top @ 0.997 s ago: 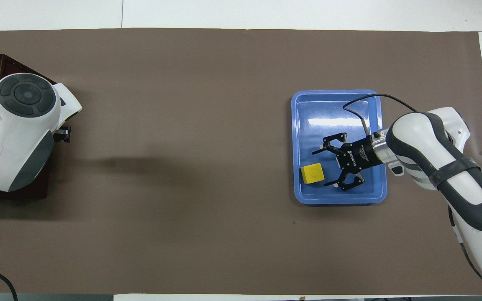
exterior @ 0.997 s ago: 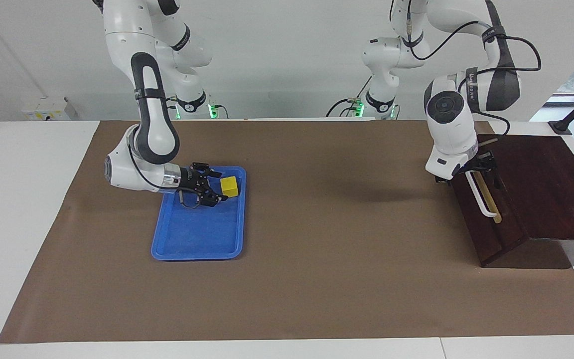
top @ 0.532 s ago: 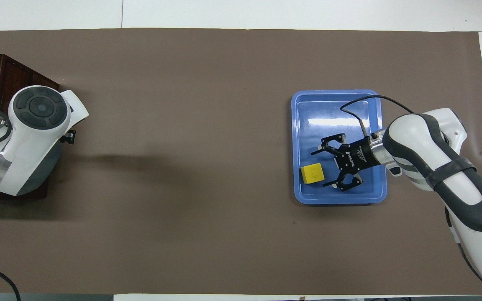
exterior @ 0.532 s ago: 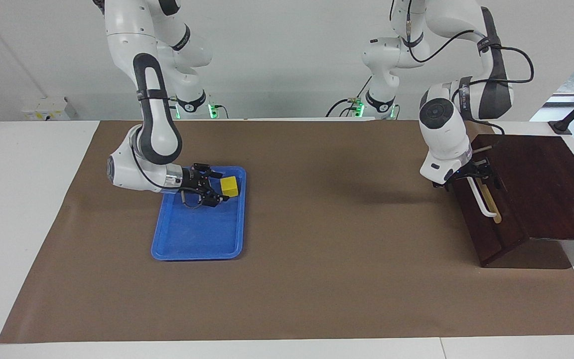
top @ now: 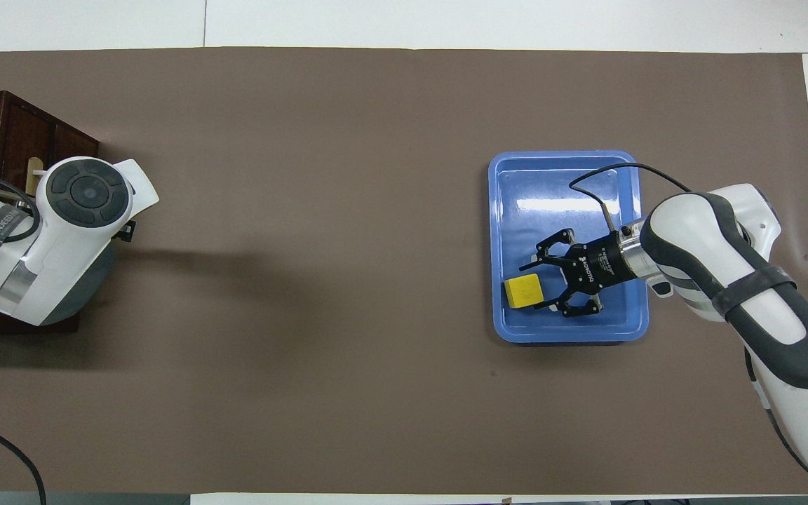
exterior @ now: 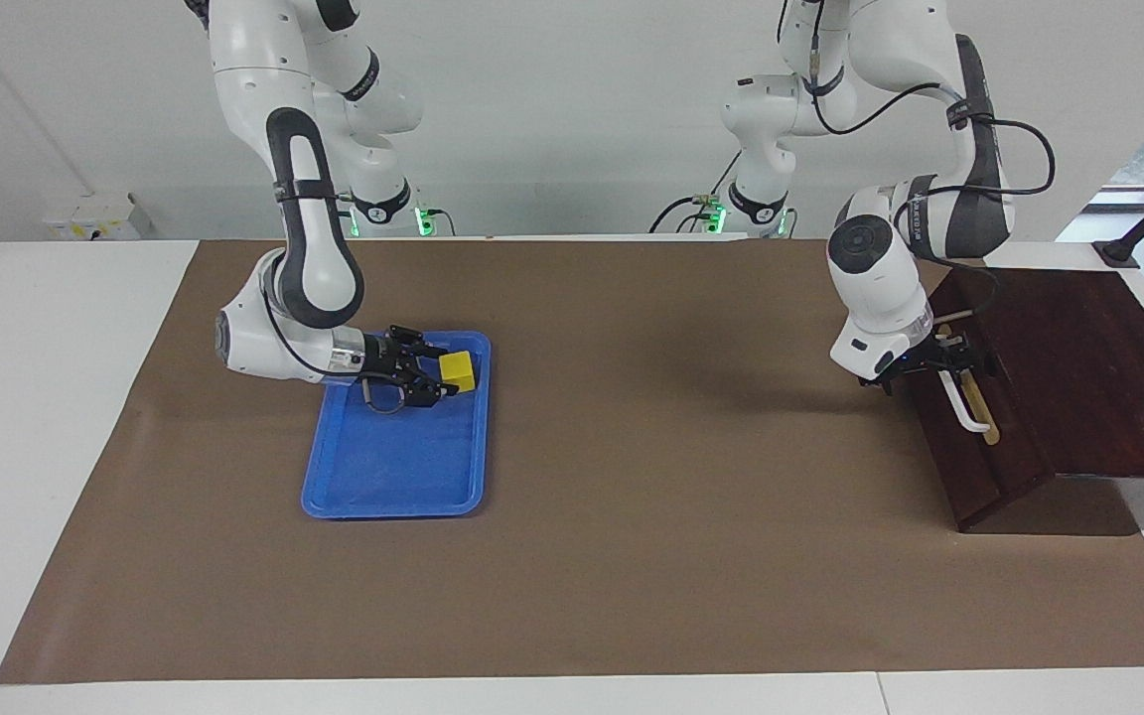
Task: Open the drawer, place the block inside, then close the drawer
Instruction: 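Grasp the yellow block with the right gripper while the left gripper pulls the drawer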
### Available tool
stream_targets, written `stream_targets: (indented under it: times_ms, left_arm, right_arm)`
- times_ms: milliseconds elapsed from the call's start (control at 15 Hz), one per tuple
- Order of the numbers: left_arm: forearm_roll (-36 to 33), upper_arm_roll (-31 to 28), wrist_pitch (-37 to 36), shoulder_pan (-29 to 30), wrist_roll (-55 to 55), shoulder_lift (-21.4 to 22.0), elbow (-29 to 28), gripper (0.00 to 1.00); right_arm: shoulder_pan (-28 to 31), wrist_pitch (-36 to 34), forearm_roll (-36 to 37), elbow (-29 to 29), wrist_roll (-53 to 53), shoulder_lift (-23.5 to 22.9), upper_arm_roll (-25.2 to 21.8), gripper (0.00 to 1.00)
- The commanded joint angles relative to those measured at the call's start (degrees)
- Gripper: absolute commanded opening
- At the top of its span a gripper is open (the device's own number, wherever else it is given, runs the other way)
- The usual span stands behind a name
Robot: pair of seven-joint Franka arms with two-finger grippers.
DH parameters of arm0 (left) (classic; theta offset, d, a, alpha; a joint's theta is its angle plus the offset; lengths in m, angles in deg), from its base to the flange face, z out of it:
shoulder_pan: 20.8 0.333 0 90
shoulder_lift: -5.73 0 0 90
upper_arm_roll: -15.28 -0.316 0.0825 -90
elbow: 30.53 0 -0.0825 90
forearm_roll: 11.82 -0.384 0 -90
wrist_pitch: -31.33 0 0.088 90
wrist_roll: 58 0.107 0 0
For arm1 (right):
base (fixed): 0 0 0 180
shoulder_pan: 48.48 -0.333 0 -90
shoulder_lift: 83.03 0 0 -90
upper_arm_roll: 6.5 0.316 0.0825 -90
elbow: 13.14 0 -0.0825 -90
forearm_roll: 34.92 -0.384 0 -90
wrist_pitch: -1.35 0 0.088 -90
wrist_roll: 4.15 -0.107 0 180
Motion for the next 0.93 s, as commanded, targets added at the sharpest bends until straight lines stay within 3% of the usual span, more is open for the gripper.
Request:
stream_targets:
  times_ms: [0, 399, 864]
  left_arm:
    - [-2.0, -0.1, 2.3, 1.0, -0.8, -0.6, -0.6, 1.0]
    - [-2.0, -0.1, 4.0, 1.7, -0.8, -1.6, -0.7, 1.0]
    - [-2.0, 0.1, 5.2, 0.9, -0.4, -2.3, -0.6, 1.0]
  right_arm:
    - [0.2, 1.2, -1.6, 0.5, 1.0, 0.3, 0.1, 0.0]
    - [0.1, 0.7, -1.5, -4.3, -7.9, 0.3, 0.2, 0.0]
    - [-0.6, -7.9, -0.5, -17.7, -24.5, 3.5, 0.3, 0.0]
